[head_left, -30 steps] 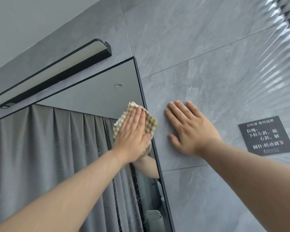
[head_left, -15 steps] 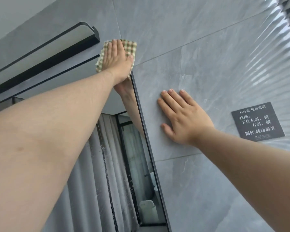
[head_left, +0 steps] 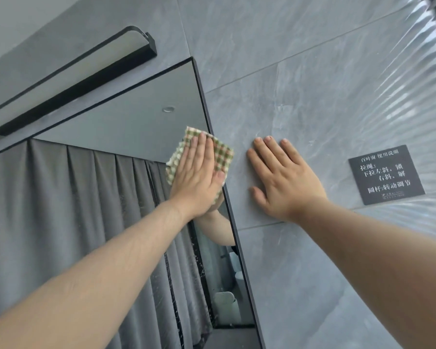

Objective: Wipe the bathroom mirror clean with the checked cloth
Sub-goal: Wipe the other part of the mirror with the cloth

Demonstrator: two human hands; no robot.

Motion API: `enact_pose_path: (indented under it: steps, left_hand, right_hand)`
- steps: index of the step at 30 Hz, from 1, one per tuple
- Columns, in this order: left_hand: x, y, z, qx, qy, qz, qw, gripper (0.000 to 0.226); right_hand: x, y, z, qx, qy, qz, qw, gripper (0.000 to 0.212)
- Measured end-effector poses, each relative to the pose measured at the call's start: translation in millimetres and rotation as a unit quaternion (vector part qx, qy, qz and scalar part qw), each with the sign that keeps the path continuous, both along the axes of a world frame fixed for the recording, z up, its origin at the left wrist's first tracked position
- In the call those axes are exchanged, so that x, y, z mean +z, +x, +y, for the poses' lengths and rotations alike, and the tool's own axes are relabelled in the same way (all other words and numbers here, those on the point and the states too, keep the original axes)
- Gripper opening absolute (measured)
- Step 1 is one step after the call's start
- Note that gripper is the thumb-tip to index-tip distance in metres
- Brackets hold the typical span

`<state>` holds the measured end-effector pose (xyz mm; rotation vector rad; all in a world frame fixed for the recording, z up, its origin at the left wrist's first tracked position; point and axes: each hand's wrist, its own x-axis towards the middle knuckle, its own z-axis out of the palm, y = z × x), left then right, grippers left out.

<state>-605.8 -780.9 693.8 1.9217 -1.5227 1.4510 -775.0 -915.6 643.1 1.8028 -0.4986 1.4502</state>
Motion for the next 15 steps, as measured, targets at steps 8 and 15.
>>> enact_pose_path:
  steps: [8, 15]
  left_hand:
    - [-104.6, 28.1, 17.4, -0.009, 0.044, -0.102, 0.994, 0.071]
    - [-123.9, 24.0, 17.7, -0.108, -0.015, -0.013, 0.994, 0.071]
  right_hand:
    - [-8.9, -0.3, 0.1, -0.001, -0.001, -0.007, 1.000, 0.074]
    - [-8.6, -0.1, -1.3, 0.003, -0.002, -0.004, 1.000, 0.075]
